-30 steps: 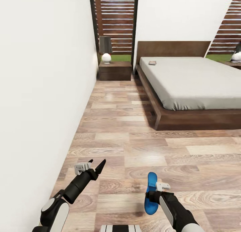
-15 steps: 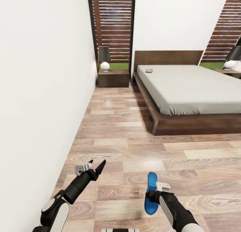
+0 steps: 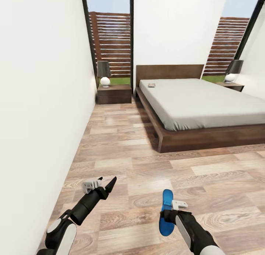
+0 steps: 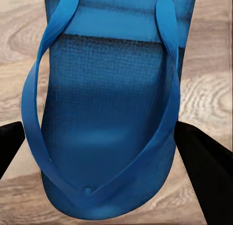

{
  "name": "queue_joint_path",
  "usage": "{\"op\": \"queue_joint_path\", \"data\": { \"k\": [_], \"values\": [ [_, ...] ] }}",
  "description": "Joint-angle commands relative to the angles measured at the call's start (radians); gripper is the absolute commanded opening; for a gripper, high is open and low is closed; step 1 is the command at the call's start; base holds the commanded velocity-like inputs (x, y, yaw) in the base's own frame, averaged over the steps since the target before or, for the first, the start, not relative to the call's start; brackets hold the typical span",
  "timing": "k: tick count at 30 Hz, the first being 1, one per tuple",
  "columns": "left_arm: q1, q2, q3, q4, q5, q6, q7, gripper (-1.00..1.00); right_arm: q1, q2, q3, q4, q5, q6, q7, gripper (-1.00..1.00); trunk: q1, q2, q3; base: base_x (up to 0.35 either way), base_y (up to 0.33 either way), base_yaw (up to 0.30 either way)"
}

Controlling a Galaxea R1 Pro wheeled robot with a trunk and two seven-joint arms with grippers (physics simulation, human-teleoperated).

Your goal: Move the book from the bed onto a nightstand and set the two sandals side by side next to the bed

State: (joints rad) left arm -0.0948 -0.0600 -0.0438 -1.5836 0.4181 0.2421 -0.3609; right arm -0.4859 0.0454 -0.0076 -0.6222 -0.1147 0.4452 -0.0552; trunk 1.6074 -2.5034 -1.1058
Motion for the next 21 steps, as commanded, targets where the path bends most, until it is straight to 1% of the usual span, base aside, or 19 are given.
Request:
{"op": "queue_joint_path", "data": {
  "k": [1,3,6,8,9,10,12,15,16,17,19,20,21],
  "values": [
    [0.000,0.000,0.002,0.000,0.010,0.010,-0.002,1.00,0.000,0.000,-0.001,0.000,-0.012,0.002,-0.006,-1.00,-0.001,0.000,0.003,0.000,0.000,-0.282],
    [0.000,0.000,0.002,0.000,0.007,0.010,-0.002,1.00,0.000,-0.001,-0.002,0.002,-0.015,-0.022,-0.006,-1.00,-0.002,0.000,0.011,0.000,0.000,-0.283],
    [0.000,0.002,0.004,0.001,0.006,0.009,-0.002,1.00,0.000,-0.008,-0.003,0.005,-0.017,-0.113,-0.006,-1.00,-0.003,0.001,0.022,0.000,0.000,-0.283],
    [0.000,0.004,0.006,0.011,0.005,0.010,-0.002,1.00,0.001,-0.011,-0.004,0.006,-0.018,-0.160,-0.005,-1.00,-0.004,0.002,0.030,0.000,0.000,-0.283],
    [0.000,0.005,0.007,0.023,0.004,0.010,-0.002,1.00,0.002,-0.013,-0.005,0.006,-0.018,-0.170,-0.005,-1.00,-0.004,0.002,0.034,0.000,0.000,-0.283],
    [0.000,0.006,0.008,0.043,0.002,0.010,-0.002,1.00,0.004,-0.024,-0.005,0.006,-0.019,-0.179,-0.004,-1.00,-0.005,0.002,0.038,0.000,0.000,-0.281],
    [0.000,0.007,0.008,0.065,-0.016,0.010,-0.002,1.00,0.006,-0.057,-0.007,0.006,-0.020,-0.183,0.000,-1.00,-0.006,0.003,0.046,0.000,0.000,-0.270],
    [0.000,0.009,0.010,0.087,-0.066,0.009,-0.004,1.00,0.007,-0.132,-0.009,0.006,-0.028,-0.185,0.032,-1.00,-0.007,0.003,0.057,0.000,0.000,-0.245],
    [0.000,0.010,0.012,0.109,-0.090,0.009,-0.004,1.00,0.007,-0.178,-0.011,0.007,-0.060,-0.186,0.082,-1.00,-0.007,0.003,0.061,0.000,0.000,-0.222],
    [0.000,0.010,0.012,0.126,-0.097,0.009,-0.004,1.00,0.007,-0.199,-0.012,0.008,-0.086,-0.186,0.106,-1.00,-0.011,0.010,0.064,0.000,0.000,-0.218],
    [0.000,0.017,0.013,0.163,-0.105,0.007,-0.005,1.00,0.008,-0.234,-0.012,0.020,-0.142,-0.186,0.148,-1.00,-0.019,0.024,0.070,0.000,0.000,-0.214],
    [0.000,0.021,0.013,0.171,-0.106,0.007,-0.005,1.00,0.008,-0.242,-0.012,0.026,-0.154,-0.186,0.158,-1.00,-0.023,0.031,0.074,0.000,0.000,-0.213],
    [0.000,0.031,0.014,0.184,-0.107,0.006,-0.005,1.00,0.009,-0.255,-0.012,0.038,-0.175,-0.186,0.178,-1.00,-0.027,0.038,0.077,0.000,0.000,-0.212]
  ]
}}
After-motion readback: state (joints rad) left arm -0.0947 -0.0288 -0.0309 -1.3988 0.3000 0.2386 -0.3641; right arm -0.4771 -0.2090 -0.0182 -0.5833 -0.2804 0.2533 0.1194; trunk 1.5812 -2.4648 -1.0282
